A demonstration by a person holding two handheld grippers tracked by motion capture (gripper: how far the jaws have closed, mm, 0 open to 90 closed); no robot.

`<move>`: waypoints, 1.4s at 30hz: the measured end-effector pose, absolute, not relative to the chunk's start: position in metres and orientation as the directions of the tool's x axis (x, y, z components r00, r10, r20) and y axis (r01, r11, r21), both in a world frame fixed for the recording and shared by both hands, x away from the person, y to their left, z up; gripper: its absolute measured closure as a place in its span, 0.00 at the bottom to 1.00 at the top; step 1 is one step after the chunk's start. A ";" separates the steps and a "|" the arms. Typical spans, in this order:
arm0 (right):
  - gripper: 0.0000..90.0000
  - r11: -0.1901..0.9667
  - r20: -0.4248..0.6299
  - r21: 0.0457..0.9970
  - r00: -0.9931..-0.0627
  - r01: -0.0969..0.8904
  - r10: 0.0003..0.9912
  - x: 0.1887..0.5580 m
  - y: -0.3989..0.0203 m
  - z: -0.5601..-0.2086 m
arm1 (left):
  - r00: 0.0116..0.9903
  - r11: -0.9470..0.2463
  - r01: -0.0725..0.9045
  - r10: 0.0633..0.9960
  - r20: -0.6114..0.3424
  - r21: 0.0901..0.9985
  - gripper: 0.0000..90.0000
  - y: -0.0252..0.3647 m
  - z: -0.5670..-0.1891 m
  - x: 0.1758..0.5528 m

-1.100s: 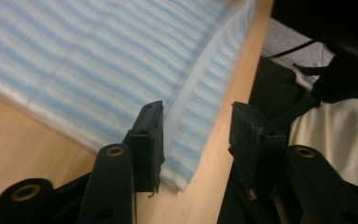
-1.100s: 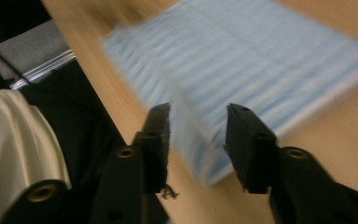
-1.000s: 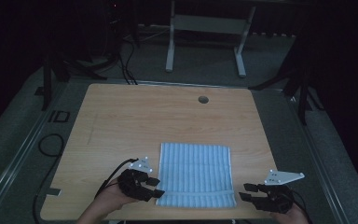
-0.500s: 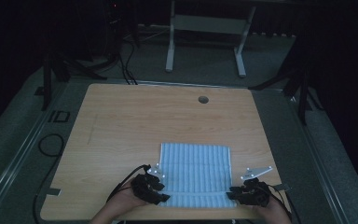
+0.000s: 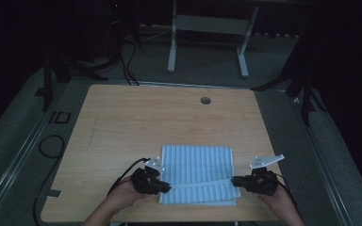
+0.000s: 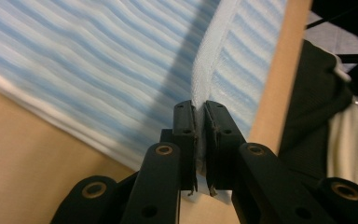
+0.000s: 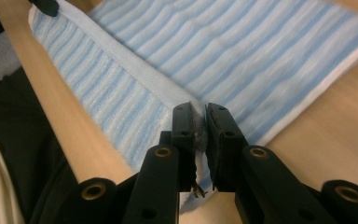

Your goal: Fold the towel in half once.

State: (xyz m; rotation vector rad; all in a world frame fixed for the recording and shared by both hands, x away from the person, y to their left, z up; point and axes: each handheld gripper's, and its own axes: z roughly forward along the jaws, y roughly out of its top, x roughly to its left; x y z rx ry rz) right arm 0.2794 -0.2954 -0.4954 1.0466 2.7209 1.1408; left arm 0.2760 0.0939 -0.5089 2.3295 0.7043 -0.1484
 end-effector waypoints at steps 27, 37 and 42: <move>0.63 0.412 0.318 0.644 -0.715 0.645 0.623 0.241 -0.325 -0.503 | 0.851 -0.615 0.520 0.434 -0.295 0.593 0.56 0.117 -0.503 0.264; 0.60 0.460 0.275 0.644 -0.746 0.612 0.607 0.292 -0.295 -0.503 | 0.845 -0.643 0.519 0.483 -0.228 0.563 0.54 0.095 -0.507 0.301; 0.58 0.510 0.216 0.635 -0.767 0.580 0.604 0.310 -0.283 -0.504 | 0.832 -0.655 0.526 0.529 -0.167 0.543 0.53 0.091 -0.507 0.317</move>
